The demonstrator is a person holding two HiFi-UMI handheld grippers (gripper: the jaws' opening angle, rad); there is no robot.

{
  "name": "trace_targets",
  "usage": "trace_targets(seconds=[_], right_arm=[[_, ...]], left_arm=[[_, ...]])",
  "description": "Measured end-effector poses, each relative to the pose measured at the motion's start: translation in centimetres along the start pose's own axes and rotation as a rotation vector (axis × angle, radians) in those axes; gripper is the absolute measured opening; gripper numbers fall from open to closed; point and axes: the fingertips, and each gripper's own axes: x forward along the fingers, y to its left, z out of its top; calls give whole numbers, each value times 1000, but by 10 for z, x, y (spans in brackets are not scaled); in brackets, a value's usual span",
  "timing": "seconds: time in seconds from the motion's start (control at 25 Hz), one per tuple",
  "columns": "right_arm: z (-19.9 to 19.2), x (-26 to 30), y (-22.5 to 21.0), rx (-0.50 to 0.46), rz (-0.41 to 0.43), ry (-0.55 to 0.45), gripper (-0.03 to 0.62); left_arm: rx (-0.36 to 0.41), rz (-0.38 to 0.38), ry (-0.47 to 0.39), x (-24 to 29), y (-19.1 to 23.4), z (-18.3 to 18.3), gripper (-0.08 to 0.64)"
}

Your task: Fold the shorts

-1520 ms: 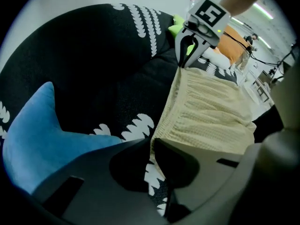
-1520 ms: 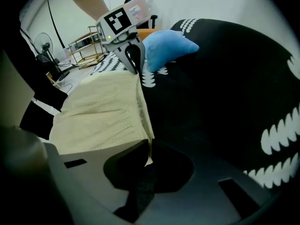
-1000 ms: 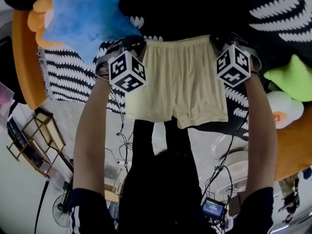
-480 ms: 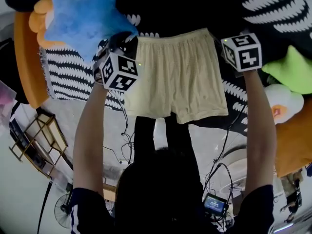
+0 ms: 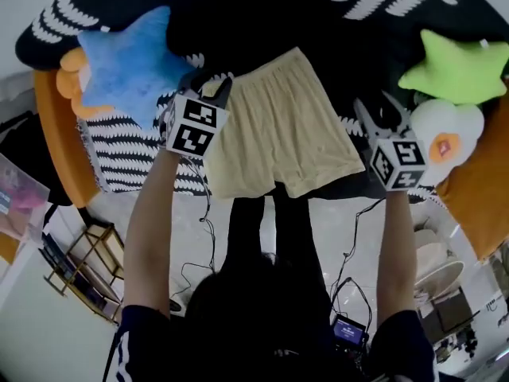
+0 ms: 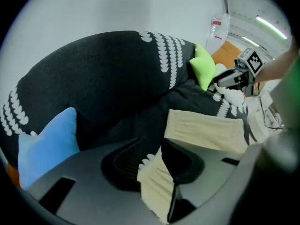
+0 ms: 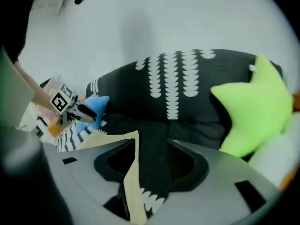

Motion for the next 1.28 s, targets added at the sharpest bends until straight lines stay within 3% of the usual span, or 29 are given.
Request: trace_targets(seconds=[0.08,0.2,0.4,0.52,0.68,0.84,1.0,1.16,1.28], right_arm=[[-33,-32,2,87,-50,-10,215],[-81,-71,2,113,-124,39,199],[-159,-97,4,148,-197,144,160],[-189,-99,4,200,-208,174,119],[-210,-88,11,230,-184,229,126],[-230,-77,10,235,-162,314,138],[-236,-71,8,233,-188,338,133],[-231,-74,10,258,-172,323,129],[-226,-78,16,302,-129,303,139]], left_arm=[[53,-89,14,9,-31,10,142],[155,-187,44,25,-68,23,172],[281,-186,48,66,-85,53,170],[435,-173,72,86,-87,73,161],[639,-195,99,110,-92,89,120],[878,-277,199,133,-105,91,117],[1025,-322,307,152,-104,74,117],[1222,-329,344,157,-108,58,75],[1275,-348,368,155,-106,54,71]])
